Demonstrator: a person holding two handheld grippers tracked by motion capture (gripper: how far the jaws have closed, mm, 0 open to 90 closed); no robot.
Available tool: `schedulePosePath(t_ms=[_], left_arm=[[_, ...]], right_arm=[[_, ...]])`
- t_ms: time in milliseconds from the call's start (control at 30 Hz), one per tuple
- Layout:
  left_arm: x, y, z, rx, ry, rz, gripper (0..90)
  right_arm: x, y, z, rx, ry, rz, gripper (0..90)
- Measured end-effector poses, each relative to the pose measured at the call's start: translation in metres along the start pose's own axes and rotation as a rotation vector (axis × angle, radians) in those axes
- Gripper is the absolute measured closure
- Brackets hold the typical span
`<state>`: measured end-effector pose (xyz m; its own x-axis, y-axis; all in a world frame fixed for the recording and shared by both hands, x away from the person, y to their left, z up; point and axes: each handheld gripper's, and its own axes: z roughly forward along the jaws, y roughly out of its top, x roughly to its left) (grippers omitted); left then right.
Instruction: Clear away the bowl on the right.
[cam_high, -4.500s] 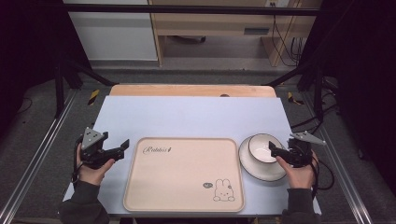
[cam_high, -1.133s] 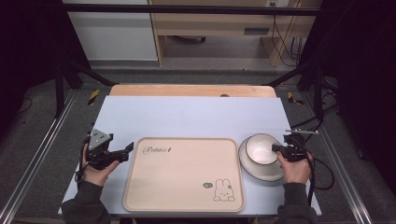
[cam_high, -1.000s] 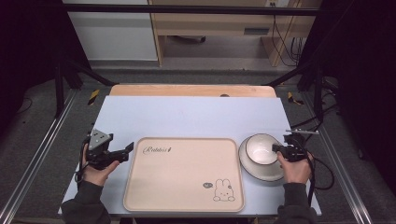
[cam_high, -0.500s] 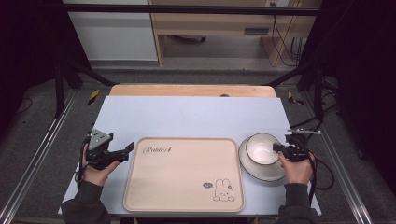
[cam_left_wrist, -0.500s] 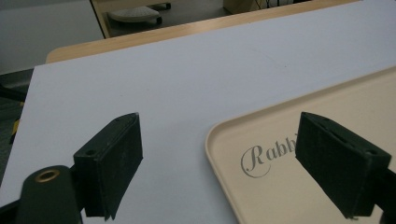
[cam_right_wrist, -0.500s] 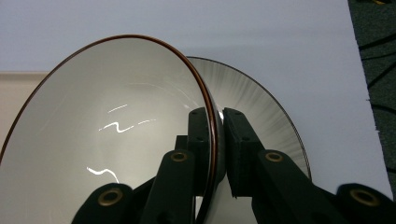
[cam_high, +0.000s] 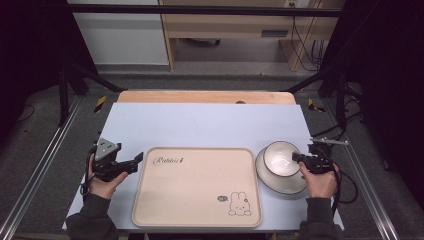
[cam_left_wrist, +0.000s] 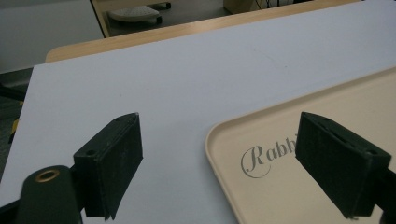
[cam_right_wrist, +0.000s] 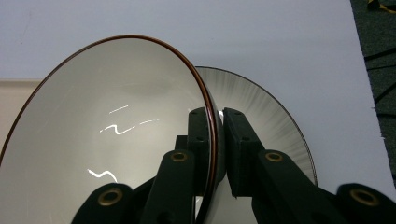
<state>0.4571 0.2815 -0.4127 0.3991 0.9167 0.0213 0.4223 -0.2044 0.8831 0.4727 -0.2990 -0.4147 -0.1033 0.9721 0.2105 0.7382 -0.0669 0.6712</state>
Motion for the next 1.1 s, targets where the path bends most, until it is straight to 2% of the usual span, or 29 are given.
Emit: schedulePosePath(t_ms=[233, 633, 700, 967, 1100], left_arm=[[0.000, 0.000, 0.000, 0.000, 0.000, 0.003, 14.6], [-0.002, 0.000, -0.001, -0.002, -0.004, 0.010, 14.6], [-0.002, 0.000, -0.001, -0.003, -0.004, 0.010, 14.6], [-0.002, 0.000, -0.001, -0.004, -0.004, 0.010, 14.6], [-0.003, 0.000, -0.001, -0.004, -0.005, 0.011, 14.7]], right_arm=[[0.003, 0.001, -0.003, -0.010, 0.016, 0.004, 81.6], [0.011, 0.003, -0.010, -0.033, 0.036, -0.019, 81.5], [0.012, 0.003, -0.010, -0.041, 0.033, -0.036, 81.5], [0.015, 0.004, -0.010, -0.036, 0.035, -0.027, 81.4], [0.016, 0.004, -0.009, -0.038, 0.032, -0.045, 81.4]])
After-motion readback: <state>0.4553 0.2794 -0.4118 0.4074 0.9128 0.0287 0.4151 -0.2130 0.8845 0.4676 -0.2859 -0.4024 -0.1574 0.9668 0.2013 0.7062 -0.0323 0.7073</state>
